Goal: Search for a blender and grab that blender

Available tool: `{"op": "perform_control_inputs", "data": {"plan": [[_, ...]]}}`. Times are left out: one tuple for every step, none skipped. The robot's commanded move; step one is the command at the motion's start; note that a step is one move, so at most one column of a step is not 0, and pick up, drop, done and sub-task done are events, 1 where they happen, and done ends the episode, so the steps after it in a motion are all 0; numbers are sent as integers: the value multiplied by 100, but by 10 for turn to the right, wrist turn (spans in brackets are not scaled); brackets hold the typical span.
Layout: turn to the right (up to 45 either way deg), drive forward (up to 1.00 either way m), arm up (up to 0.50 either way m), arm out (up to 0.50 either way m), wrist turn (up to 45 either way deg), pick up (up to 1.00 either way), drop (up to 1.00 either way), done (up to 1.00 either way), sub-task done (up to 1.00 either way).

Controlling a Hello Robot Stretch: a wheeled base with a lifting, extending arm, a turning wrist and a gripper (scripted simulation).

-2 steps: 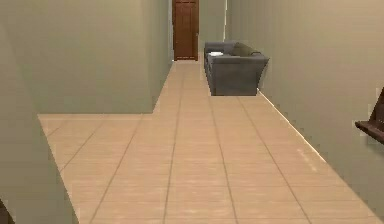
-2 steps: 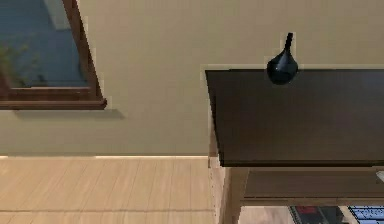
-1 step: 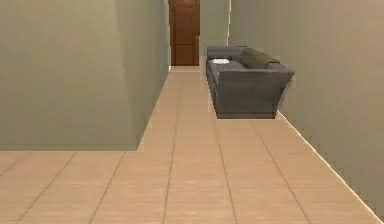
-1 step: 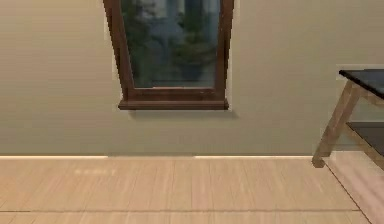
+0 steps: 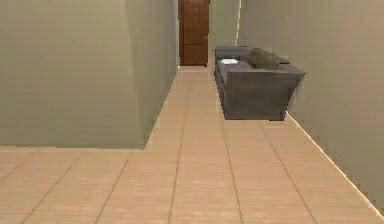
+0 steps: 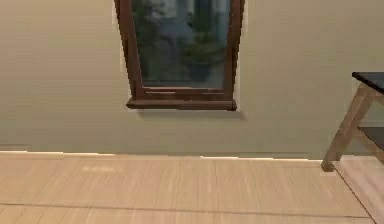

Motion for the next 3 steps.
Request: {"op": "perform_control_inputs", "data": {"plan": [[0, 100, 0, 0, 0, 0, 0, 0, 0], [0, 100, 0, 0, 0, 0, 0, 0, 0], [30, 0, 0, 0, 0, 0, 0, 0, 0]]}}
